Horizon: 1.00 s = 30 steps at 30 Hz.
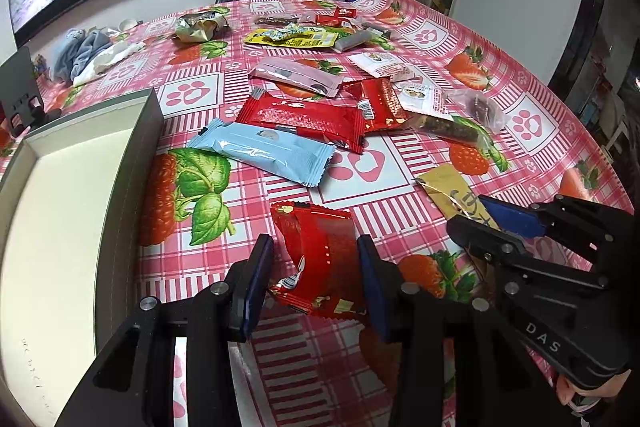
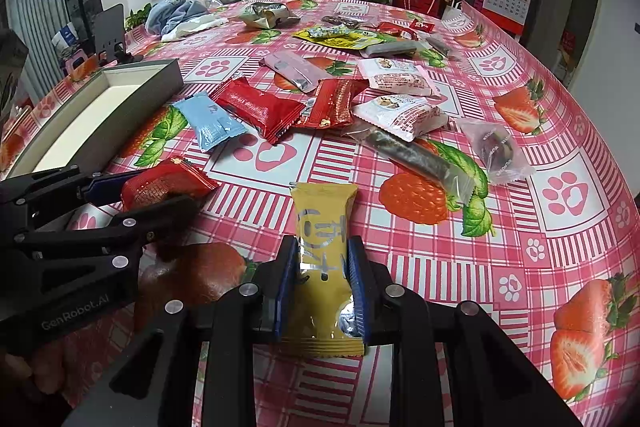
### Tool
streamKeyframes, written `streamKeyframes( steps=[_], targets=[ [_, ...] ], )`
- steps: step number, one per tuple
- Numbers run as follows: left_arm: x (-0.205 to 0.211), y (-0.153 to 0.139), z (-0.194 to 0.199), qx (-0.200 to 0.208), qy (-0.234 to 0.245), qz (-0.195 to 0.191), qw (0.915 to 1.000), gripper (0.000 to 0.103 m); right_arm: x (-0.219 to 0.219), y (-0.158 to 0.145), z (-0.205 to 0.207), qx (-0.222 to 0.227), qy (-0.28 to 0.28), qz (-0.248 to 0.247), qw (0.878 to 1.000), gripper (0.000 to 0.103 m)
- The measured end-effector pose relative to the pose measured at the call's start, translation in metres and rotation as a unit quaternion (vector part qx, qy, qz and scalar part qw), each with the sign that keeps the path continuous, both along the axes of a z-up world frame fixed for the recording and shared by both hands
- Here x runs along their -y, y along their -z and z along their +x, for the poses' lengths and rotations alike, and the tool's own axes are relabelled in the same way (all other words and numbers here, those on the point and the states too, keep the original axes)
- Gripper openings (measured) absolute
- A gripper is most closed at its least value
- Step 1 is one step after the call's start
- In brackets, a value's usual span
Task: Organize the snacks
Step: 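Lift the red bag with the left tool while the right tool lifts the yellow bag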
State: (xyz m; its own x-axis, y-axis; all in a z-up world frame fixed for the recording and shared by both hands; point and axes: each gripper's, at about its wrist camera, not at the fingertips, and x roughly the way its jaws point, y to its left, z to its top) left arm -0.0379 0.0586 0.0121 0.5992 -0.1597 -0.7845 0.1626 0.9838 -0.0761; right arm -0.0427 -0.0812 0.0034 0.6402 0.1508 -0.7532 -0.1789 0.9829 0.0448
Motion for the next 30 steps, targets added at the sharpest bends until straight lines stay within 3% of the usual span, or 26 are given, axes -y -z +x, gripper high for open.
streamKeyframes(
  steps=[30],
  targets=[
    [-0.0026,0.0005,-0.0002,0.001,-0.004,0.007,1.0,0.046,0.0013,-0.0001,0.0002,0.001,0.004,-0.002,1.0,0.027]
  ],
)
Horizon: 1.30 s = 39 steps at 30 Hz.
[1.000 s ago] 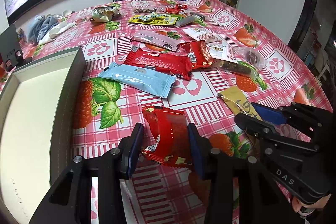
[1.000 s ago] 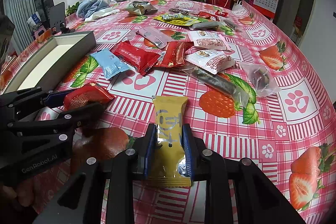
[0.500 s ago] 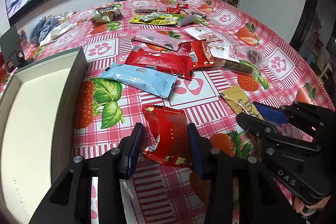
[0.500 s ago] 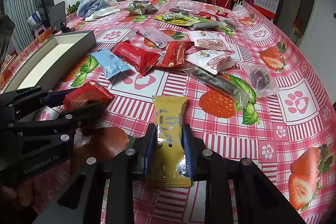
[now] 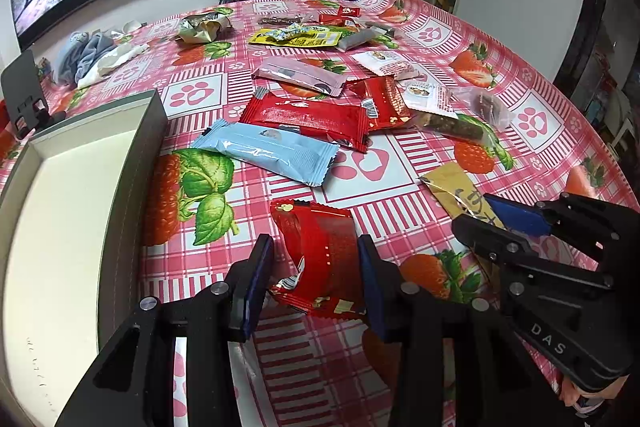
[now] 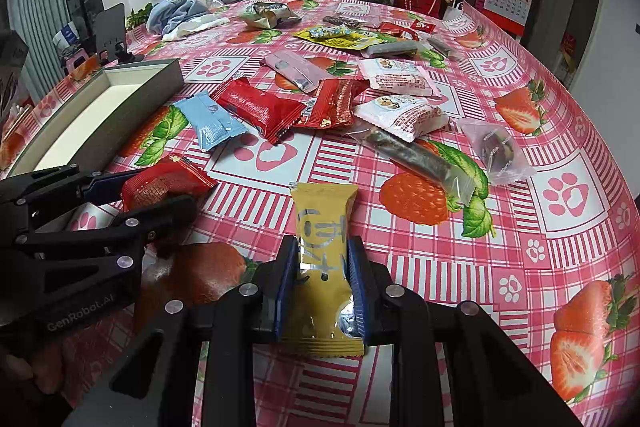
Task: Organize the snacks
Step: 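Lift the red bag with the left tool while the right tool lifts the yellow bag, then carry the red bag over the white tray while the right tool carries the yellow bag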
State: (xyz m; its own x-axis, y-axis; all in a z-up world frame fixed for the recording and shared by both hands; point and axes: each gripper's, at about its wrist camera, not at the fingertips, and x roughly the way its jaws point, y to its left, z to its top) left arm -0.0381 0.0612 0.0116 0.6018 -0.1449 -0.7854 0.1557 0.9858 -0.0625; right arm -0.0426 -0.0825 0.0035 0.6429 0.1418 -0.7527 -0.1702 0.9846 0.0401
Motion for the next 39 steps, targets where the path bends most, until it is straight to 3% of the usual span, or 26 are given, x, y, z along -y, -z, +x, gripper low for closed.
streamKeyframes(
  steps=[21,25,29,33,39],
  targets=[
    [-0.003,0.0,0.0,-0.002,-0.009,0.001,1.0,0.044,0.001,0.0,0.0,-0.003,0.004,0.004,1.0,0.027],
    [-0.001,-0.002,-0.007,-0.008,-0.015,0.024,0.9996,0.042,0.004,-0.004,-0.001,-0.022,0.014,0.029,0.999,0.026],
    [-0.001,-0.009,-0.017,-0.007,-0.013,0.019,0.9997,0.042,0.01,-0.005,-0.01,-0.035,0.027,0.045,0.998,0.026],
    [-0.002,-0.011,-0.021,-0.029,-0.01,0.0,0.9995,0.042,0.012,-0.005,-0.021,-0.052,0.039,0.046,0.997,0.026],
    [0.001,-0.005,-0.026,-0.062,-0.008,0.011,0.998,0.042,0.01,-0.005,-0.033,-0.07,0.04,0.042,0.996,0.026]
  ],
)
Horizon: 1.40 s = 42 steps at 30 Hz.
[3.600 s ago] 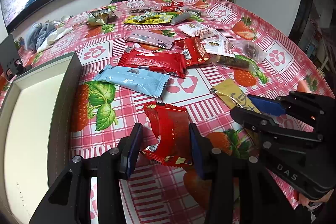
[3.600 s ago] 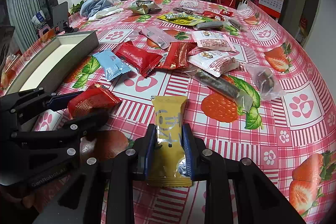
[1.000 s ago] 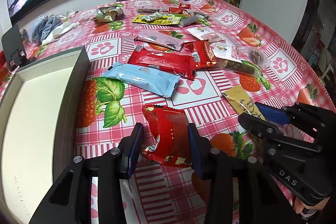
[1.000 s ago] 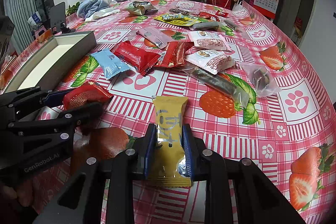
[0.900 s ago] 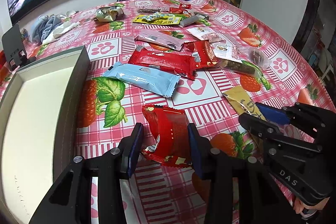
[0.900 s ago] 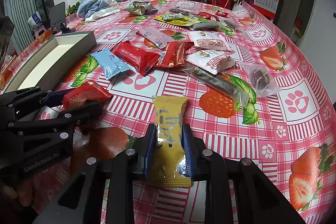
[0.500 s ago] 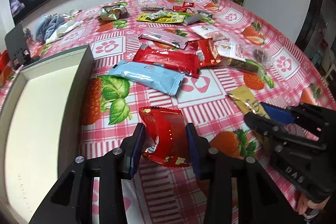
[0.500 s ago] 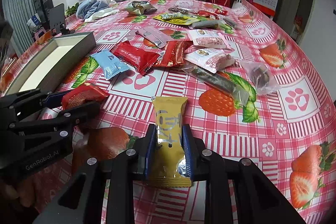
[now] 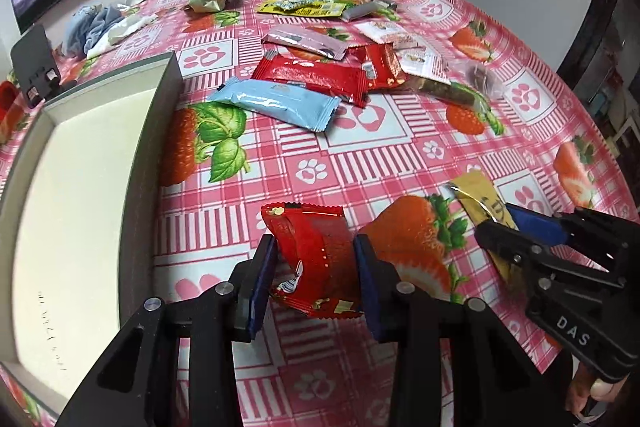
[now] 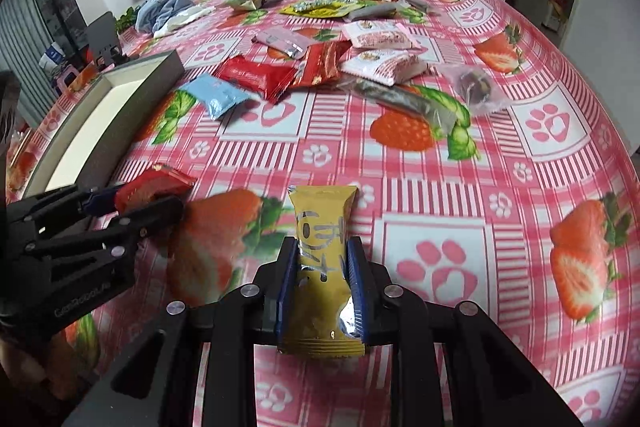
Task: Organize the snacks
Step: 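Carry the red bag over the white tray while the right tool carries the yellow bag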
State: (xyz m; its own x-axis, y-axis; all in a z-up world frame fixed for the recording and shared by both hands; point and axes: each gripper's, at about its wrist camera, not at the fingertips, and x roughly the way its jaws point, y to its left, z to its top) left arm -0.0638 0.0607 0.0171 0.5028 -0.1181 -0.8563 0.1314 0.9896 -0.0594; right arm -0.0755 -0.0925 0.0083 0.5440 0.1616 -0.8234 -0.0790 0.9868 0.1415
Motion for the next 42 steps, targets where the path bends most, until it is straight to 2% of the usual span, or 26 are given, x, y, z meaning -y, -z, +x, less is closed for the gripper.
streamKeyframes(
  steps=[13,26,34,36,37,38,40,42],
  targets=[
    [0.002,0.0,-0.006,-0.007,0.001,0.003,1.0,0.042,-0.004,0.0,-0.008,-0.01,0.002,-0.01,1.0,0.026],
    [-0.008,-0.017,-0.012,0.009,-0.004,-0.022,0.9997,0.042,0.007,-0.008,-0.011,-0.008,0.028,0.029,0.999,0.026],
    [-0.006,-0.001,-0.01,-0.016,0.003,-0.016,0.9997,0.042,0.002,0.0,-0.007,-0.023,0.012,0.004,1.0,0.027],
    [-0.004,0.0,-0.012,-0.013,0.005,-0.01,0.9999,0.042,-0.005,0.0,-0.005,-0.026,-0.013,-0.01,1.0,0.037],
    [-0.004,0.0,-0.012,-0.012,0.005,-0.008,0.9999,0.042,-0.009,0.0,-0.004,-0.027,-0.028,-0.005,0.999,0.054],
    [-0.003,0.0,-0.013,-0.011,0.005,-0.005,0.9999,0.042,-0.015,0.001,-0.002,-0.028,-0.034,-0.011,0.999,0.066],
    [-0.002,0.0,-0.014,-0.009,0.005,0.0,0.9999,0.042,-0.03,0.004,-0.001,-0.023,-0.039,-0.064,0.997,0.069],
    [-0.003,0.0,-0.014,-0.01,0.004,-0.001,0.9999,0.042,-0.027,0.004,0.001,-0.027,-0.023,-0.045,0.998,0.069]
  ],
)
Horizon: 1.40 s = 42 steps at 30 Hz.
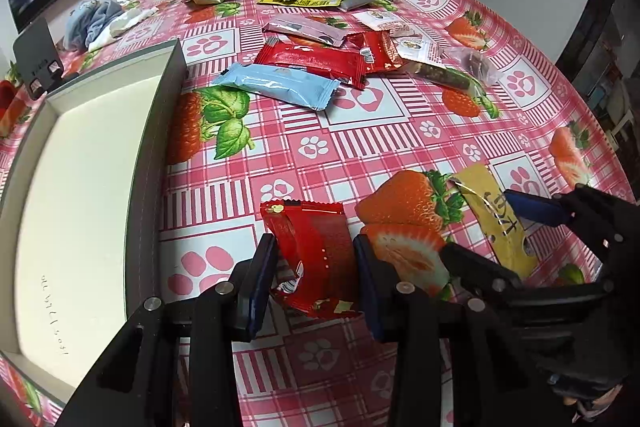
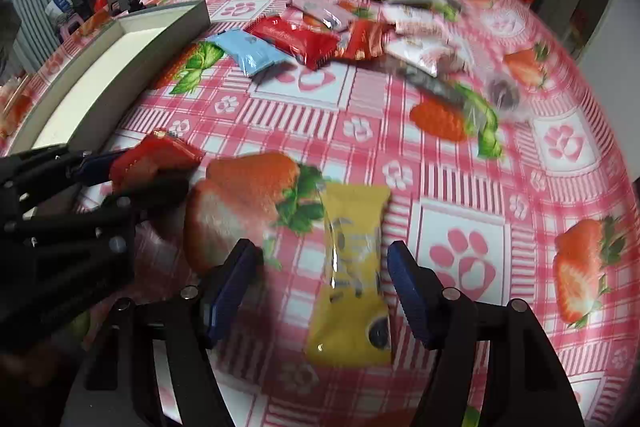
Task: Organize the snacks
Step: 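Carry the red bag over the white tray while the right tool carries the yellow bag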
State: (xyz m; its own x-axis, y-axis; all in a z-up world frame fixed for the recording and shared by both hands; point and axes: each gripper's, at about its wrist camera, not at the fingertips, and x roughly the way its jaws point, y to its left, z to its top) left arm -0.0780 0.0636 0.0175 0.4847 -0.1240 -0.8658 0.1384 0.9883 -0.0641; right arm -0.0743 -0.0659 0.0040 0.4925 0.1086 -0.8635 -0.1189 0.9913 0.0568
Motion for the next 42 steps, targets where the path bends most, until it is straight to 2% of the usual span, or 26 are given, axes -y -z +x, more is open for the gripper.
streamKeyframes(
  steps=[4,6,7,8,11,13,20,26,37,42],
  targets=[
    [-0.004,0.0,0.001,0.002,0.006,-0.008,0.9999,0.042,0.004,0.001,-0.001,0.003,-0.004,0.007,1.0,0.069],
    [-0.006,0.0,0.002,0.005,0.009,-0.01,0.9999,0.042,0.003,0.0,-0.001,0.004,0.003,-0.004,1.0,0.063],
    [-0.006,0.0,0.003,0.006,0.01,-0.012,0.9999,0.042,0.003,-0.003,-0.001,0.009,0.009,-0.006,1.0,0.04],
    [-0.007,0.001,0.003,0.007,0.011,-0.013,0.9998,0.042,0.002,-0.004,-0.001,0.009,0.011,-0.011,1.0,0.023],
    [-0.007,0.0,0.002,0.01,0.017,-0.013,0.9997,0.042,0.0,-0.005,0.001,0.005,0.014,-0.019,1.0,0.023],
    [-0.011,-0.001,0.001,0.009,0.017,-0.022,0.9996,0.042,0.002,-0.006,0.0,0.001,0.025,-0.003,1.0,0.023],
    [-0.017,-0.01,0.001,0.021,0.013,-0.034,0.9991,0.042,-0.005,-0.018,-0.006,0.022,0.034,0.009,0.999,0.023],
    [-0.022,-0.036,-0.002,0.049,0.01,-0.027,0.9984,0.042,0.005,-0.031,0.002,0.032,0.046,0.057,0.997,0.023],
    [-0.068,-0.061,-0.002,0.055,-0.058,-0.019,0.9966,0.042,-0.012,-0.051,0.008,0.059,0.017,0.096,0.993,0.023],
    [-0.098,-0.064,0.001,0.053,-0.1,-0.016,0.9935,0.042,-0.027,-0.065,0.016,0.074,-0.007,0.094,0.993,0.023]
  ],
)
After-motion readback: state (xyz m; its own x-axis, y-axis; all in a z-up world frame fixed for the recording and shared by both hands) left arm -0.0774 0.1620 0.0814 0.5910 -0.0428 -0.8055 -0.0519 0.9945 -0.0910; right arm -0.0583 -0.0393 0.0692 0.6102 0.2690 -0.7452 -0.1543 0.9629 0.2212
